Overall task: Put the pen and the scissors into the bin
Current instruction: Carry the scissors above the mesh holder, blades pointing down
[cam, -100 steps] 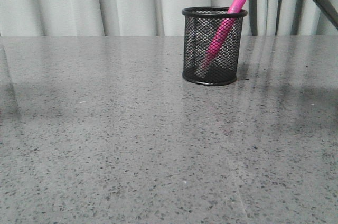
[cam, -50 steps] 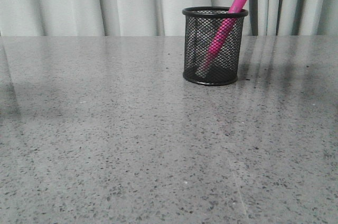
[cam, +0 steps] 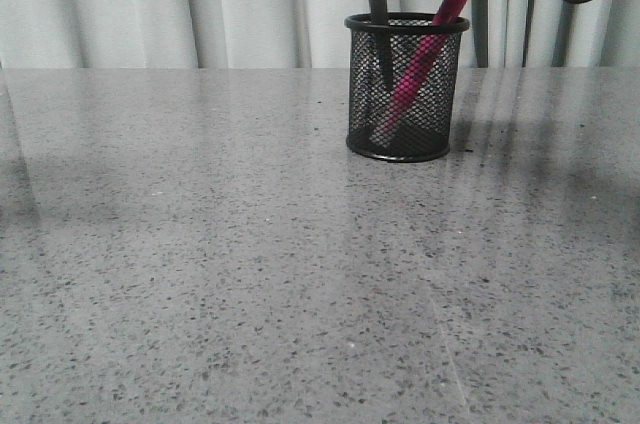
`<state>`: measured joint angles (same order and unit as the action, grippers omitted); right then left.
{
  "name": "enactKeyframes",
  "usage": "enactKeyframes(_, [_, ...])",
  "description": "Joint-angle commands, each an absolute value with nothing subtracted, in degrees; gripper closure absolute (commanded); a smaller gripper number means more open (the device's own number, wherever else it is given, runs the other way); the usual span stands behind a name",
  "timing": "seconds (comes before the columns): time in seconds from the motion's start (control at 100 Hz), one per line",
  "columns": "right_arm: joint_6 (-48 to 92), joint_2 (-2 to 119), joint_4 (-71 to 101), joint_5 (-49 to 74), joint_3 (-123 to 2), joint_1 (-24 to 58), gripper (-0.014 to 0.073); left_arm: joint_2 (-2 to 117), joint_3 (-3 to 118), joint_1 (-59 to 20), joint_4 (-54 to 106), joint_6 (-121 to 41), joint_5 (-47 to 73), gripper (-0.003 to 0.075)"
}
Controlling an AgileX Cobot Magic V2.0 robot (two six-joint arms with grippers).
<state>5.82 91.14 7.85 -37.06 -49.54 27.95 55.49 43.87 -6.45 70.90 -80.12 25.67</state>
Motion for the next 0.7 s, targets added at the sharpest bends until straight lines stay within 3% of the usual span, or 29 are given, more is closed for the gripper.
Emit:
enactKeyframes(0.0, [5.7, 89.1, 7.7, -42.3, -51.2, 27.8, 0.067, 54.5, 45.4, -6.3, 73.3, -79.6, 24.5, 0.0739])
enactKeyframes(0.69, [5.7, 89.1, 7.7, -41.5, -48.3, 27.8, 0.067, 54.6, 45.4, -6.3, 73.3, -79.6, 24.2, 0.0739])
